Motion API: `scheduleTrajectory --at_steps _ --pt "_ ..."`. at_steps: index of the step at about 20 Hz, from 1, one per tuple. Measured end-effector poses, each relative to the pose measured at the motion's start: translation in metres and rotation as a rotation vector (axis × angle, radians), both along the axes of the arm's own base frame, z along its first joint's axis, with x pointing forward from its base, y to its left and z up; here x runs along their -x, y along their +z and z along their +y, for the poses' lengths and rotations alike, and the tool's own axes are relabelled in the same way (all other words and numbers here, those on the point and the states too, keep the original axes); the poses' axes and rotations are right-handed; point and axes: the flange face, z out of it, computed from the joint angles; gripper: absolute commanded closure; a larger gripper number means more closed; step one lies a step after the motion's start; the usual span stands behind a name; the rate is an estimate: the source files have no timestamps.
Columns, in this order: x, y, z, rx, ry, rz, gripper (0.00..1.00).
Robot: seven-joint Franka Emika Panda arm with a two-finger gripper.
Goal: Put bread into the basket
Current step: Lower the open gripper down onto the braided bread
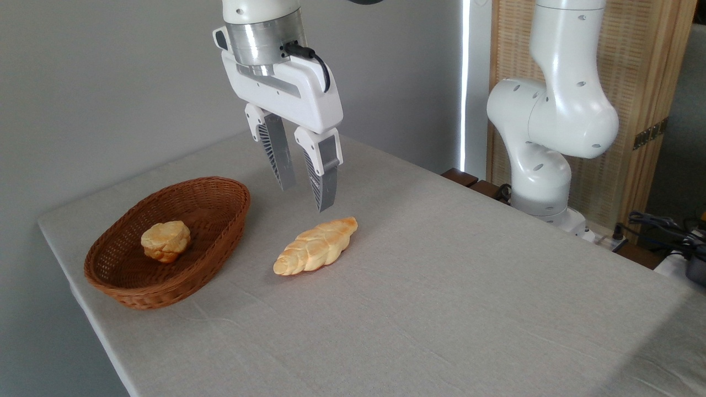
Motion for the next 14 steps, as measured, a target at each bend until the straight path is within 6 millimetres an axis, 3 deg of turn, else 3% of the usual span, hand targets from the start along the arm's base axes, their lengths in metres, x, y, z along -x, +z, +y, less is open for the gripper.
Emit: scheduleTrajectory --at_steps 6,10,14 --pt "0.019 -0.043 -0.009 -0.001 -0.089 0.015 0.0" --pt "0.031 -0.081 -0.041 0.0 -0.164 -0.006 0.0" --pt "0.038 -0.114 -0.055 -0.003 -0.048 -0.015 0.0"
